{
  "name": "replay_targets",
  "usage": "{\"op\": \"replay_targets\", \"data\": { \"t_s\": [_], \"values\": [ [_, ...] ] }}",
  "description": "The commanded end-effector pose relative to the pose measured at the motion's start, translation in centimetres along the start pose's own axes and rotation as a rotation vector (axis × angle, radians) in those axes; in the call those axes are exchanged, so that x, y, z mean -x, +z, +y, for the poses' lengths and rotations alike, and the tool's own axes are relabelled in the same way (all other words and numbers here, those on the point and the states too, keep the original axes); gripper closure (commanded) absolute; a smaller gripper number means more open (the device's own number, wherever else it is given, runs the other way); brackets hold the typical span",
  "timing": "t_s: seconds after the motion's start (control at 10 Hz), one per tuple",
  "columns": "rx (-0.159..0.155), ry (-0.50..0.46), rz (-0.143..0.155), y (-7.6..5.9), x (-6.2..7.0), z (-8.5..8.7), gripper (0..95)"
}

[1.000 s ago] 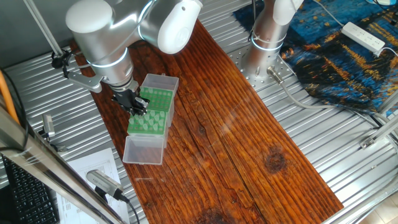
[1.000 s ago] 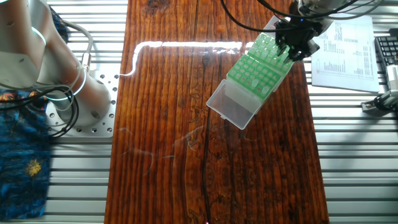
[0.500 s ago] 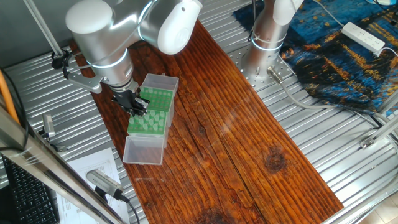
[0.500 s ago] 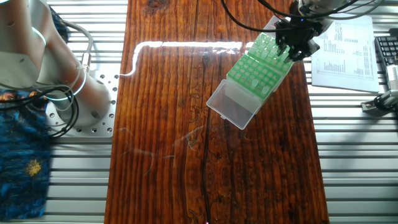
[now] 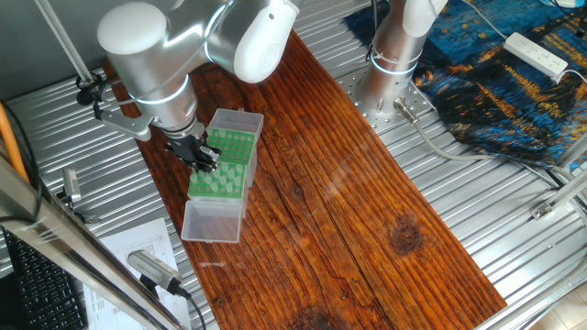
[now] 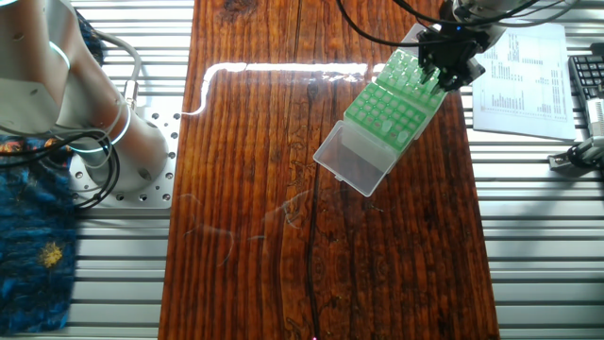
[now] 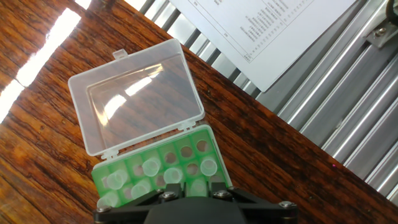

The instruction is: Transfer all large pipette tips from one holder to another

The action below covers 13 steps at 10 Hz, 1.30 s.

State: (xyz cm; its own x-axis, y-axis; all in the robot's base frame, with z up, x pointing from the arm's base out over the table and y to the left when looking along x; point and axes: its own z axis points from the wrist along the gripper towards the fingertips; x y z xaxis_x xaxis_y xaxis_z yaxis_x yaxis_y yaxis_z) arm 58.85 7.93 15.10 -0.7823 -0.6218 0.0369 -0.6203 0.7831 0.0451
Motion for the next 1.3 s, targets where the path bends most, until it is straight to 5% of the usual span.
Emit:
{"op": "replay_targets", "data": {
  "t_s": [0.1,1.3],
  "values": [
    [0.000,0.004,0.000,0.02,-0.01,0.03,95.0],
    [-0.008,0.004,0.010,-0.84,-0.12,0.18,95.0]
  ]
}}
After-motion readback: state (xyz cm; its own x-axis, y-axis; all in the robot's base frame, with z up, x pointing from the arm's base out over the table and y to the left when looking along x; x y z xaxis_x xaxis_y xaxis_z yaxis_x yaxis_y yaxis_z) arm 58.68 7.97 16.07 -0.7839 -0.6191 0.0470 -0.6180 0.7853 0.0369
